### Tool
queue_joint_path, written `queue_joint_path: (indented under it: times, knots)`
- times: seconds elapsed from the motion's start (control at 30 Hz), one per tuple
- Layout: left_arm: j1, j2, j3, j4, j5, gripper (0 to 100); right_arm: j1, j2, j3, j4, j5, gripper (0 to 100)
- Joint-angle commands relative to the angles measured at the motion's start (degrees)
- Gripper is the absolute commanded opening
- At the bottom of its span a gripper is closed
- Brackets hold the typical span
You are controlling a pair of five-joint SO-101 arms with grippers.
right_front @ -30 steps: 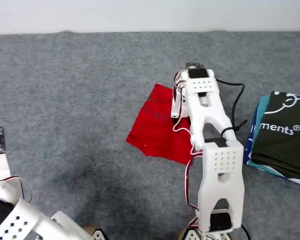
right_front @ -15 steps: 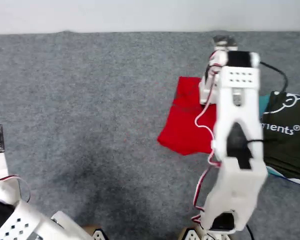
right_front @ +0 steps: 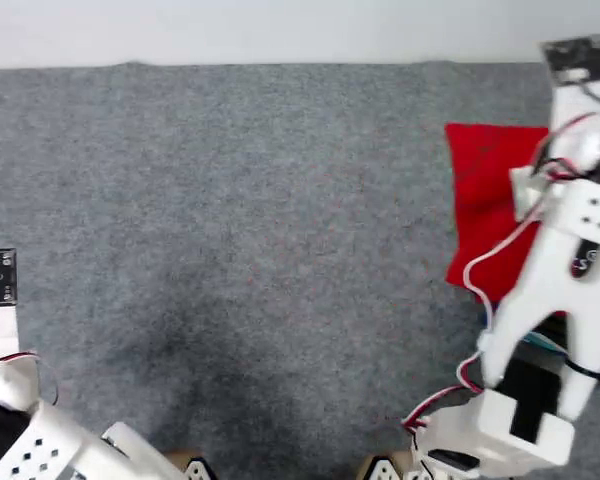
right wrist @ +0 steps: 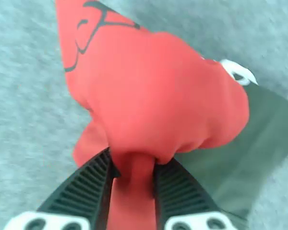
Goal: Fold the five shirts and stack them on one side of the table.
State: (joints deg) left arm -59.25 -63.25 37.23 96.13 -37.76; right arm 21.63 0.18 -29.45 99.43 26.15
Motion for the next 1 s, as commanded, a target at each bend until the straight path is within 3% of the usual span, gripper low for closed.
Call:
queue_joint_path:
  times: [0.0, 0.47, 0.57, 0.73, 0.97]
  knots:
    - [0.26, -0.44, -1.54, -1.41, -0.7, 1, 6.02, -1.98, -0.62, -4.35, 1.49, 1.0]
    - [0.35, -0.26, -1.45, -1.41, -0.7, 1, 18.24, 15.96, -0.7, -19.56, 10.2, 1.7]
    - [0.35, -0.26, -1.36, -1.41, -0.7, 1, 19.38, 17.36, -1.32, -21.41, 11.6, 9.5]
    - [0.35, -0.18, -1.36, -1.49, -0.79, 1, 19.56, 14.46, -5.45, -21.05, 6.15, 25.3]
    - [0.44, -0.18, -1.27, -1.41, -0.79, 1, 16.75, 7.16, -5.71, -13.05, 5.1, 26.1]
